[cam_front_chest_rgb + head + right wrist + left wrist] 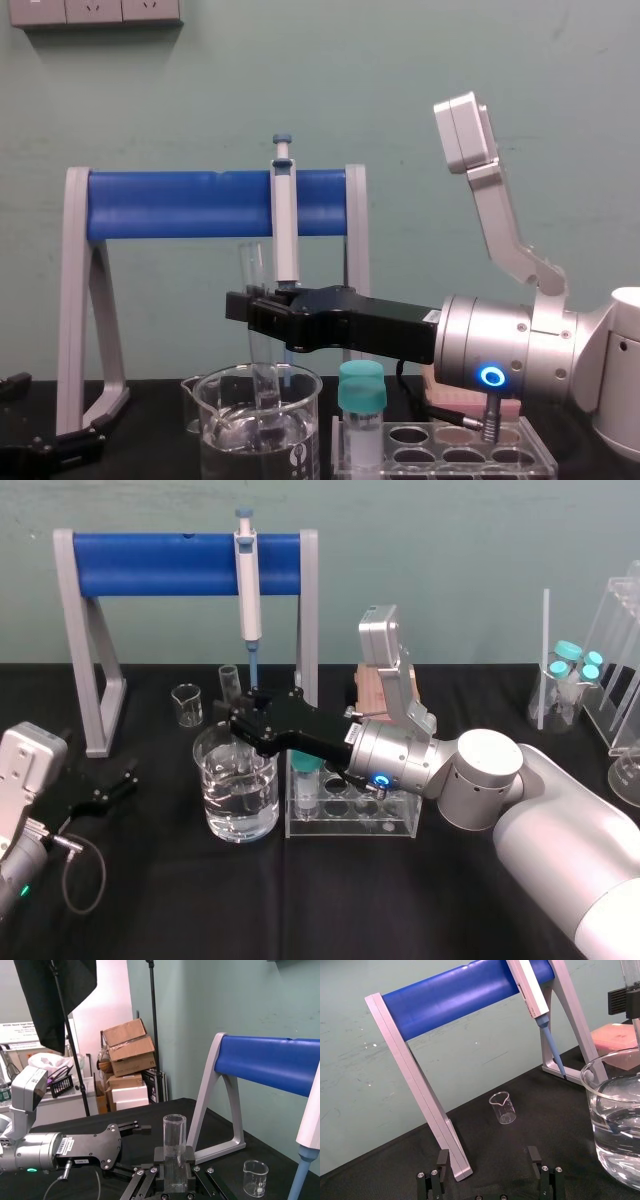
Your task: Hold the test tube with one hand and immerse one end into the beaker, then return it to the test tube rack.
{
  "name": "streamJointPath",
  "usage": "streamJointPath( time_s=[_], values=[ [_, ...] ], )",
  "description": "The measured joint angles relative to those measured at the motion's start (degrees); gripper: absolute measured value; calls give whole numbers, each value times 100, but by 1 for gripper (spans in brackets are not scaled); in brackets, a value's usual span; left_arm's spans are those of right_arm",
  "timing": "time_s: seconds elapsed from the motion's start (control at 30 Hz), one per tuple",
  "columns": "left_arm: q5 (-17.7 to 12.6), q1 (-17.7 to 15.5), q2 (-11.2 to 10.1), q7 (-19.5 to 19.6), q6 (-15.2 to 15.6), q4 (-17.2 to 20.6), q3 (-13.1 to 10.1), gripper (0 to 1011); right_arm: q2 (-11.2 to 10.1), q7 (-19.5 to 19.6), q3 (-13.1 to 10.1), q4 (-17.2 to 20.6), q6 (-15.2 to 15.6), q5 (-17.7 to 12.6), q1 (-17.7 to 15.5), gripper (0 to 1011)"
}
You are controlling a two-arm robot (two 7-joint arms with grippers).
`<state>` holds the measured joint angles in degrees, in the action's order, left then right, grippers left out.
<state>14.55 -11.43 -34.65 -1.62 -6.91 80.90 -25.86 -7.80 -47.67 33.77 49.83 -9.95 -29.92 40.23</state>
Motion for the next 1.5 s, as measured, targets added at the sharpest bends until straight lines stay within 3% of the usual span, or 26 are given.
streamJointPath(
  time_s=[0.83, 1.13, 1.5],
  values=[
    [0, 0, 0, 0, 0, 0, 0, 1000, -25, 33, -27, 119, 5, 1, -22, 224],
    [0, 0, 0, 0, 0, 0, 0, 1000, -153, 120, -96, 587, -34, -39, -74, 225],
    [0, 0, 0, 0, 0, 0, 0, 1000, -402, 280, -218, 1441, -80, -199, -214, 225]
  ],
)
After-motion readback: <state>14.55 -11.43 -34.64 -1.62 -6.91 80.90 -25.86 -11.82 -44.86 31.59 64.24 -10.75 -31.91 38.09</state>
